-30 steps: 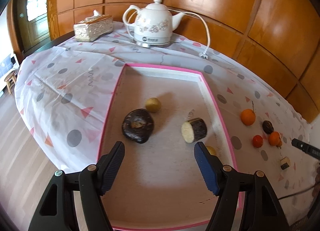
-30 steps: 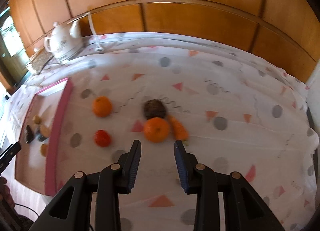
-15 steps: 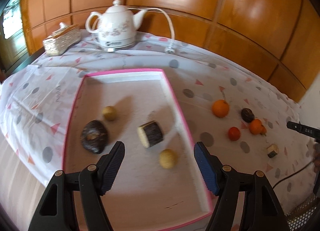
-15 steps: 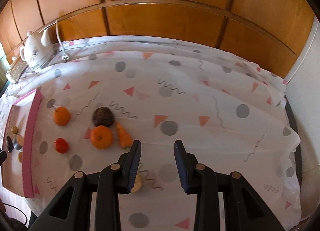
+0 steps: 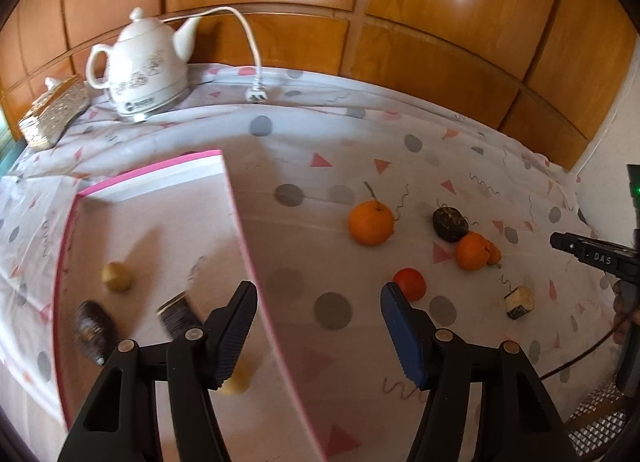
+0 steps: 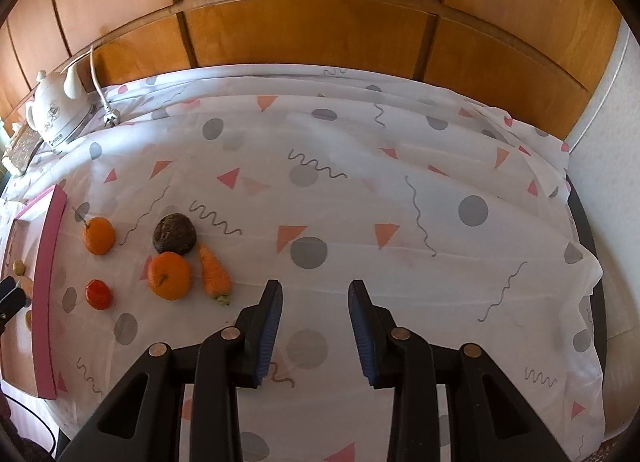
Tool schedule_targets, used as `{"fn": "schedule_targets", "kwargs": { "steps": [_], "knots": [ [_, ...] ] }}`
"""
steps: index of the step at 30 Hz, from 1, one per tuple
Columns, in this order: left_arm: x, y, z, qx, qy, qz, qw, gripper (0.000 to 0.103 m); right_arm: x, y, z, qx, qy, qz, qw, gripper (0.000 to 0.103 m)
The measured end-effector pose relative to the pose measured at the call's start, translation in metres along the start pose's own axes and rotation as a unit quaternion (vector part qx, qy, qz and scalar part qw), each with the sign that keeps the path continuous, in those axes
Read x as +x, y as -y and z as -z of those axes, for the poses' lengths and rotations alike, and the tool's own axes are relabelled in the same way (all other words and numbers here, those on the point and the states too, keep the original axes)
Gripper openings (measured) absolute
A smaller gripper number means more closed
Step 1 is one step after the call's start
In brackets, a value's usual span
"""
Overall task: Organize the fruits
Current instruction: 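Withdraw the right gripper from the tray back over the cloth, then reach the left gripper to the orange tangerine and grasp it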
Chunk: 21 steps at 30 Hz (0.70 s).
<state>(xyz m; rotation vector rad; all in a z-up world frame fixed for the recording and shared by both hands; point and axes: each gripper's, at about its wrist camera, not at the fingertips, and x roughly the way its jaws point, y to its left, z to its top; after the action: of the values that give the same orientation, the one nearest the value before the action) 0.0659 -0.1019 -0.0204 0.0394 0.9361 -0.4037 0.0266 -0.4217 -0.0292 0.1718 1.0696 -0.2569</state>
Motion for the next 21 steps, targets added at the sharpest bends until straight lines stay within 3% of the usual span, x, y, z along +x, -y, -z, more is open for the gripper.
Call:
{"fn": "schedule_targets", "kwargs": {
  "steps": [10,17,21],
  "knots": [
    [0.037,0.030,-0.023,0.023,-0.022,0.017,0.9994,0.055,0.001,0.037,-0.004,0.063,0.010,0.010,0.998,0.034],
    [0.070,0.038,-0.044,0.018,-0.039,0.007,0.9990,0.055,0.013,0.065,-0.001,0.128,-0.001,0.013,0.992,0.034],
    [0.094,0.039,-0.053,0.012,-0.059,0.002,0.9981,0.055,0.015,0.066,-0.002,0.133,-0.004,0.011,0.991,0.034]
  ]
}}
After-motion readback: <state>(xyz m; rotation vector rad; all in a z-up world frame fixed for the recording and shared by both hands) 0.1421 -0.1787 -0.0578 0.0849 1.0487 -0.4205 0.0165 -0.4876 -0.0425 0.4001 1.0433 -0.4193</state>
